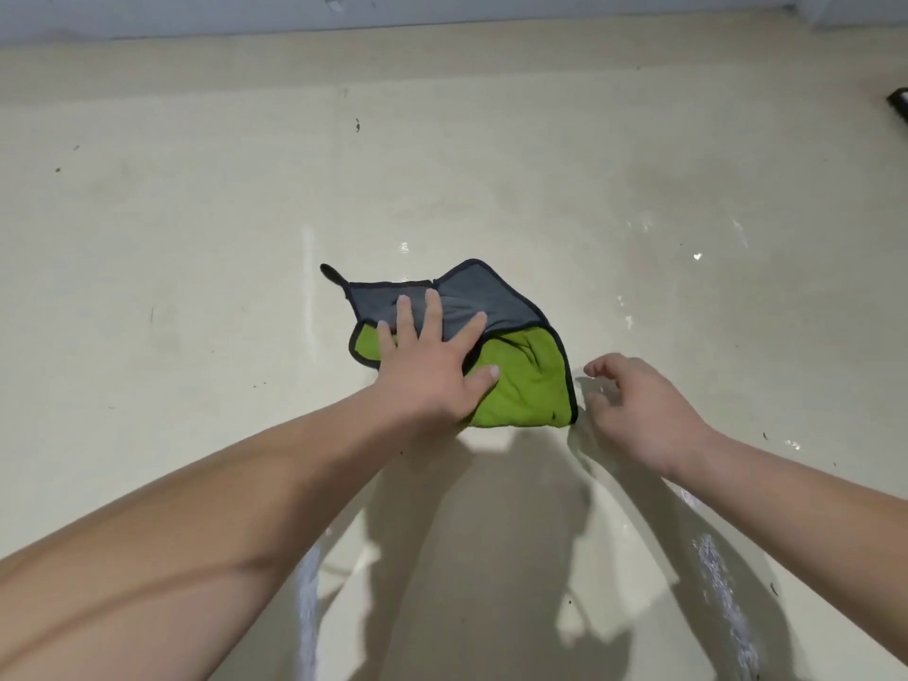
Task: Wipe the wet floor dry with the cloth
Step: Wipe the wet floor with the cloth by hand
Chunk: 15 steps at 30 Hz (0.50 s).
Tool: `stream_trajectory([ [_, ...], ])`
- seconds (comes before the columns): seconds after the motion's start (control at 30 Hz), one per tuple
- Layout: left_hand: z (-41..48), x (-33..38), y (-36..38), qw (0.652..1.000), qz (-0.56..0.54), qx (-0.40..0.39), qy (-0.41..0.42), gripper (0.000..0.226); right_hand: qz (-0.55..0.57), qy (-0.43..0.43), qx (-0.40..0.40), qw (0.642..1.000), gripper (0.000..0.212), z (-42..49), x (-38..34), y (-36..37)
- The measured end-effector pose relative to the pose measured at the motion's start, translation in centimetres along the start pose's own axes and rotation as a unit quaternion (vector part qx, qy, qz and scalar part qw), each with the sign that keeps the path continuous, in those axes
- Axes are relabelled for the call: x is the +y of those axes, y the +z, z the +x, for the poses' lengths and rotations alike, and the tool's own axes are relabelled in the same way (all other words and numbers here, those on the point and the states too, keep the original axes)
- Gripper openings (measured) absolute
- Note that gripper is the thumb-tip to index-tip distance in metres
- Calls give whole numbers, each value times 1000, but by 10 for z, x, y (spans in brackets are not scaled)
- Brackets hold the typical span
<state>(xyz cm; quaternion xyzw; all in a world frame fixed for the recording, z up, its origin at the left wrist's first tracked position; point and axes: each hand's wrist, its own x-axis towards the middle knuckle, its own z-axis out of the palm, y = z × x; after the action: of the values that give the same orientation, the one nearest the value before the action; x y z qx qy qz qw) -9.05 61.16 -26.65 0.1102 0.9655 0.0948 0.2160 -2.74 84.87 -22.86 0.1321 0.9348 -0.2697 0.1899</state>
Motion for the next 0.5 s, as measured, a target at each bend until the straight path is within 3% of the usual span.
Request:
stream_trajectory([
  [0.17, 37, 25, 13, 998, 14, -8, -66, 112, -10, 27, 6, 1000, 37, -24, 45, 1],
  [0.3, 44, 64, 37, 994, 54, 58, -76, 107, 32, 86, 37, 995, 34, -39, 77, -4],
  [0.4, 13, 104, 62, 991, 111, 37, 71, 100, 28, 106, 46, 993, 35, -50, 93, -8],
  [0.5, -42, 134, 94, 940, 168, -1, 295, 94, -47, 98, 47, 993, 33, -56, 100, -11],
])
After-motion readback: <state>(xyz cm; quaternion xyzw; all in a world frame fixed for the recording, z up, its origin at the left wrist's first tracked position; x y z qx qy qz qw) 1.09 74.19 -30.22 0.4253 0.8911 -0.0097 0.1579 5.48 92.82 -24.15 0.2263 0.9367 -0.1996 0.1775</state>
